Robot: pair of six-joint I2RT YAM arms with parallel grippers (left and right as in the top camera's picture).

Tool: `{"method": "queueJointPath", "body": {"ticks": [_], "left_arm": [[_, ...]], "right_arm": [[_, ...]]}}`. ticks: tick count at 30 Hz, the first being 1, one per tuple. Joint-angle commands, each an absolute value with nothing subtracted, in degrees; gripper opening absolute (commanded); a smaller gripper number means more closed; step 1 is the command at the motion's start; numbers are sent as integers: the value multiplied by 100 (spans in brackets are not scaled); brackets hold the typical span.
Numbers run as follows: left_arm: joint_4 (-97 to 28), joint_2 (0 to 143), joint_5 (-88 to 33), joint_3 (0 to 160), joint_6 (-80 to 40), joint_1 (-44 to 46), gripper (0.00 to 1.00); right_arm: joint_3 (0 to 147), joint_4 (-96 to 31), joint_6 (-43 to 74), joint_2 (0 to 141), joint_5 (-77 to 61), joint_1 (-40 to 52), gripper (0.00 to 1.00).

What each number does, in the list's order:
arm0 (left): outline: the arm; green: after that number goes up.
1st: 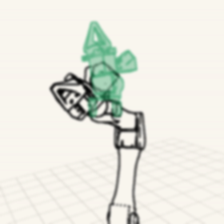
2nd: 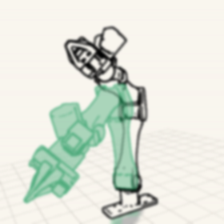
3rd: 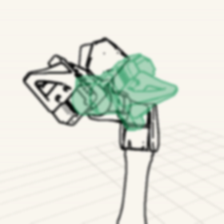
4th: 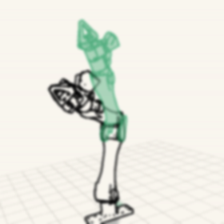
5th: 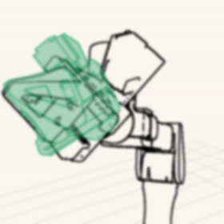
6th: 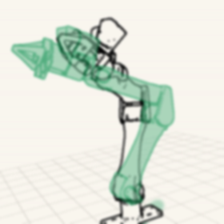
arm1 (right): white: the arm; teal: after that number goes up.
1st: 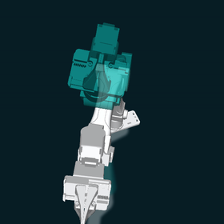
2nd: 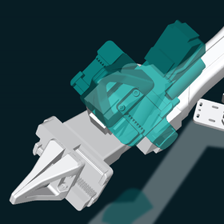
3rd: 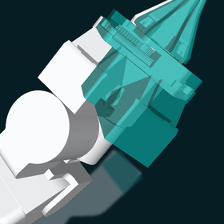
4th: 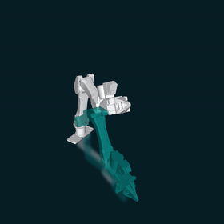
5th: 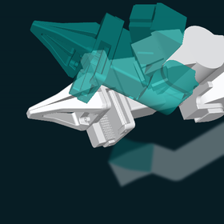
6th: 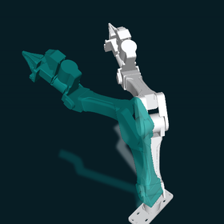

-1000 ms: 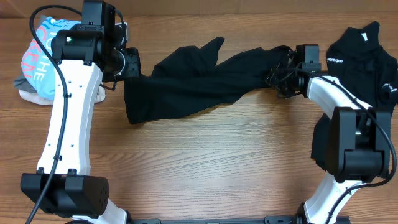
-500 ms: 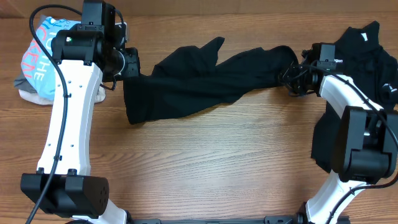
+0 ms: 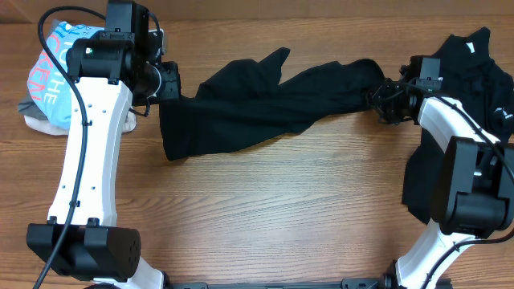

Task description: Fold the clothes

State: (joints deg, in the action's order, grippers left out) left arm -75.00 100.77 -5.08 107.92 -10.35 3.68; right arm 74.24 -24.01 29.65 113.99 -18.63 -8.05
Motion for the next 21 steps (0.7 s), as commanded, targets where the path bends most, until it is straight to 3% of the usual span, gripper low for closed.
{"method": "queueJointPath", "body": {"ticks": [1, 9, 21], "left_arm": [[-7502, 10051, -408, 10772, -943, 379, 4], [-7494, 10051, -405, 10772, -941, 379, 4], [-7489, 10051, -405, 10772, -941, 379, 4]], "right_arm": [[7588, -2344, 3006, 11590, -1813, -687, 37], [7588, -2307, 3004, 11655, -1833, -600, 37], [7588, -2202, 3006, 11655, -2329, -596, 27]]}}
